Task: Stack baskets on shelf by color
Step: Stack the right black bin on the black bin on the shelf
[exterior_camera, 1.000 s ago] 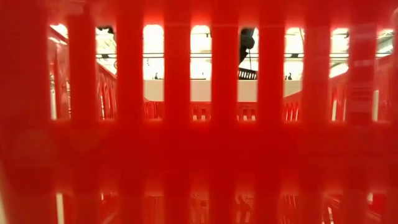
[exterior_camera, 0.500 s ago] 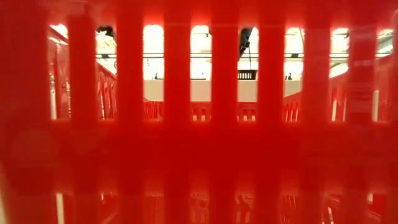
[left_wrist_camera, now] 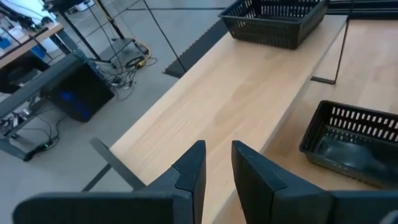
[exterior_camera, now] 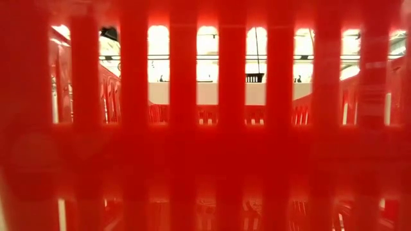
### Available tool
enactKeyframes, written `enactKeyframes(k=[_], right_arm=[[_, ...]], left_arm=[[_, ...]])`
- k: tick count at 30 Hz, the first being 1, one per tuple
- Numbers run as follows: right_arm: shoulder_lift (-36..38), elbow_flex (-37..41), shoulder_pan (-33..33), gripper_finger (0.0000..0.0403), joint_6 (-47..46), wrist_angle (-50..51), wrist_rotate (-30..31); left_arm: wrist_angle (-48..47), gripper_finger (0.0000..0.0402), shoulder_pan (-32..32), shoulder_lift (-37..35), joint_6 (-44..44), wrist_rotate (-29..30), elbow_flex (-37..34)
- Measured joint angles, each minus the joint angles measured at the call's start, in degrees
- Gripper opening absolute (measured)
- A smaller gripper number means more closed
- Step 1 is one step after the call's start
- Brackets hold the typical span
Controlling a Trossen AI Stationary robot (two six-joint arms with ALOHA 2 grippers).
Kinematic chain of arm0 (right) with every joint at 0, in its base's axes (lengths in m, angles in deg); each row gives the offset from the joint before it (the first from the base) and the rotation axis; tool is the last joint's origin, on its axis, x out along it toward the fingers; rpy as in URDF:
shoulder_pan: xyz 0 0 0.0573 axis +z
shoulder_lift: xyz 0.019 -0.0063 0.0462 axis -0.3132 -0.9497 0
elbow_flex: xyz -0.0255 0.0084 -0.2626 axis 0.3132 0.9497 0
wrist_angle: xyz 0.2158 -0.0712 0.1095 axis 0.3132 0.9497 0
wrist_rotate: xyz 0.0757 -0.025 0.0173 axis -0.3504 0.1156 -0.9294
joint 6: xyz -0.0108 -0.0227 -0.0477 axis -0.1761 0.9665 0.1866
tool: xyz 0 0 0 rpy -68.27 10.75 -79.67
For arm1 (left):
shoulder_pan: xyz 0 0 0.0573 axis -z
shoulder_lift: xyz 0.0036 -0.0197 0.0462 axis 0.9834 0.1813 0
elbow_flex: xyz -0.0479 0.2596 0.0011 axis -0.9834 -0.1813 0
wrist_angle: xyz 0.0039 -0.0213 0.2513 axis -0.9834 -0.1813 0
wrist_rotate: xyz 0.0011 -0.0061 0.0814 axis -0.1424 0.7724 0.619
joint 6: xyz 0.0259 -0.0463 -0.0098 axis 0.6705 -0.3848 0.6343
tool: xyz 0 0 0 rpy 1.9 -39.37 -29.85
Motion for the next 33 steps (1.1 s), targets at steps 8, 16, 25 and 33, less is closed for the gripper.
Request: enactKeyframes(k=[8, 16, 25, 33], right_arm=[[0.0, 20.0, 5.3, 0.0126, -3.9, -24.7, -3.7], [-1.6, 26.0, 2.5, 0.0133, -7.7, -28.8, -13.2], [-9.6, 26.0, 2.0, 0.0164, -7.5, -32.0, -13.3], [-7.7, 25.0, -0.5, 0.0076, -8.2, -28.9, -15.7]], left_arm=[[-0.6, 0.0081, 0.1, -0.5, -0.3, 0.0, 0.0], [0.2, 0.0081, 0.1, -0.5, 2.4, -0.1, 0.0], [0.9, 0.0081, 0.1, -0.4, 2.2, -0.1, 0.0], [0.3, 0.0081, 0.1, -0.4, 2.2, -0.1, 0.0]])
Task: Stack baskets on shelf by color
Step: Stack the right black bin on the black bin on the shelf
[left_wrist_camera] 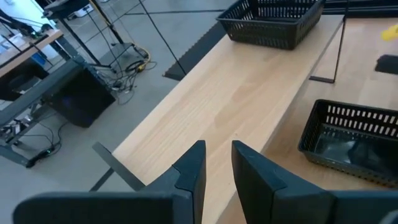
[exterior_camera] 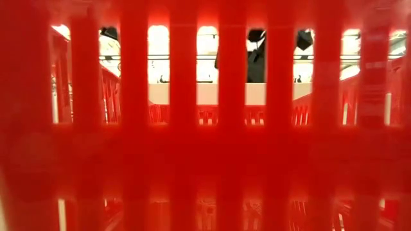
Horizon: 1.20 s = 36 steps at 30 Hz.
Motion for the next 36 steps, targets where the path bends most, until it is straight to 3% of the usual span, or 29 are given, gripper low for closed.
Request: enactKeyframes(k=[3, 5, 12, 17, 21, 26, 30, 33, 36], right_arm=[[2.0, -1.2, -1.0, 0.0014, 0.2, 0.9, -7.4], [3.6, -1.7, -1.3, 0.0012, 0.1, 1.7, -9.7], [11.8, -7.6, -1.0, 0.0007, 4.0, 5.8, -8.2], [10.1, -4.7, -1.0, 0.0036, 4.5, 7.2, -2.6], [3.2, -0.6, -0.5, 0.0086, 2.1, 2.4, -2.1], [-2.5, -1.0, 1.0, 0.0152, 2.0, 0.2, -2.2], [-4.7, -1.0, 1.2, 0.0174, 1.3, -0.1, -0.6], [-5.3, -1.0, 0.6, 0.0149, 0.3, 0.1, 0.8], [-4.1, -1.0, 0.3, 0.0080, 0.4, 0.5, 0.8]], left_arm=[[0.0, 0.0081, 0.0, 0.0, 0.0, 0.0, 0.0], [0.0, 0.0081, 0.0, 0.0, 0.0, 0.0, 0.0], [0.0, 0.0081, 0.0, 0.0, -0.1, 0.0, 0.0], [-0.3, 0.0081, 0.0, 0.0, -0.6, 0.0, 0.0], [-0.8, 0.0081, 0.0, 0.0, -1.5, 0.0, 0.0], [-0.8, 0.0081, 0.0, 0.0, -1.3, 0.0, 0.0], [-0.8, 0.0081, 0.0, 0.0, -1.3, 0.0, 0.0], [-0.8, 0.0081, 0.0, 0.0, -1.3, 0.0, 0.0], [-0.8, 0.0081, 0.0, 0.0, -1.3, 0.0, 0.0]])
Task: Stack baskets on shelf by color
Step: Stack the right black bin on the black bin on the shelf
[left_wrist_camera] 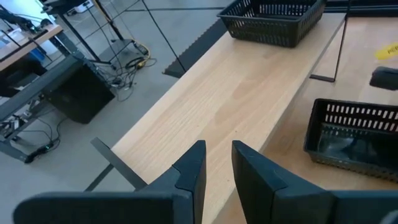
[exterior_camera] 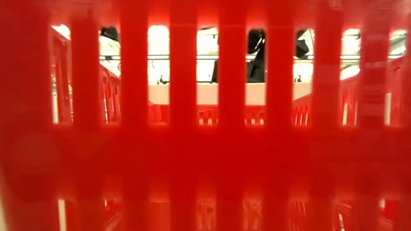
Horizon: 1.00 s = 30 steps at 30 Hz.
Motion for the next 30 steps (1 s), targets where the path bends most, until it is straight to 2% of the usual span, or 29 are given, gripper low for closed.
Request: enactKeyframes(k=[2, 3, 9, 12, 15, 17, 20, 22, 26, 30], right_arm=[[2.1, 0.0, 0.0, 0.0025, 1.7, 0.5, -0.1], [3.5, 0.0, 0.0, 0.0015, 2.2, 0.8, -0.5], [13.6, -4.0, 0.4, 0.0005, -0.6, 2.3, -9.4], [16.9, -9.4, 2.5, 0.0004, 2.5, 1.6, -10.0], [18.3, -16.5, 4.1, 0.0003, 11.6, 6.4, -3.0], [18.4, -21.7, 3.7, 0.0003, 18.1, 12.5, 7.9], [18.5, -26.8, 0.0, 0.0002, 24.0, 19.0, 19.9], [18.5, -27.4, -3.8, 0.0002, 25.5, 21.2, 21.2], [18.0, -27.1, -11.8, 0.0001, 26.1, 26.8, 19.3], [17.7, -27.3, -18.3, 0.0001, 26.0, 29.8, 14.9]], left_arm=[[-0.1, 0.0081, 0.0, 0.0, 0.0, 0.0, 0.0], [-0.1, 0.0081, 0.0, 0.0, 0.0, 0.0, 0.0], [-0.3, 0.0081, 0.0, 0.0, 0.0, 0.0, 0.0], [0.0, 0.0081, 0.0, 0.0, 0.0, 0.0, 0.0], [0.2, 0.0081, 0.0, 0.0, 0.0, 0.0, 0.0], [0.2, 0.0081, 0.0, 0.0, 0.0, 0.0, 0.0], [0.0, 0.0081, -0.1, 0.0, 0.0, -0.5, 0.0], [-0.1, 0.0081, 0.0, 0.0, 0.0, -0.5, 0.0], [-0.9, 0.0081, -0.1, 0.0, -0.2, -0.7, 0.0], [-1.7, 0.0081, -0.1, 0.0, -0.2, -0.7, 0.0]])
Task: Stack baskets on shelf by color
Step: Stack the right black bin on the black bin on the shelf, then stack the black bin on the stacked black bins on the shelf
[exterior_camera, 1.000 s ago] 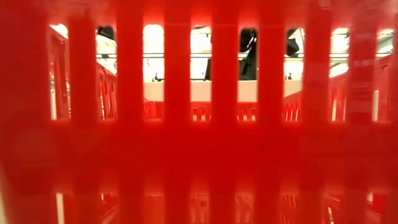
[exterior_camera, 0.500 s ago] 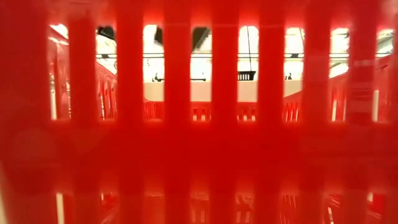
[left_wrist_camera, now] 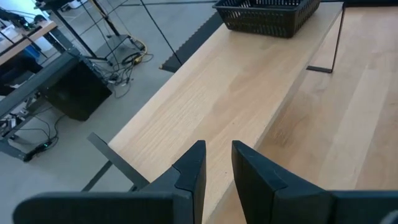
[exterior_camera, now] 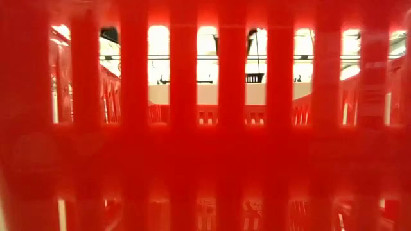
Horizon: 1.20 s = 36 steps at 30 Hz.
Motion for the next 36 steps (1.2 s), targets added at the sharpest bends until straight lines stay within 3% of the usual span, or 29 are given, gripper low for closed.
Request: enactKeyframes(k=[4, 18, 29, 36], right_arm=[[0.0, 0.0, -3.4, 0.0001, -1.9, 0.8, -8.8], [-0.2, 8.4, -4.8, 0.0004, -4.5, 1.2, -10.4], [1.7, 8.5, -3.8, 0.0089, -2.7, 4.3, -10.5], [5.4, 8.6, -2.8, 0.0122, -6.1, -5.7, -12.4]], left_arm=[[0.4, 0.0081, 0.0, 0.0, 0.0, 0.0, 0.0], [0.4, 0.0081, 0.0, 0.0, -0.3, 0.0, 0.0], [0.4, 0.0081, 0.0, 0.0, -1.2, 0.1, 0.0], [-0.3, 0.0081, 0.0, -0.1, -1.8, 0.1, 0.0]])
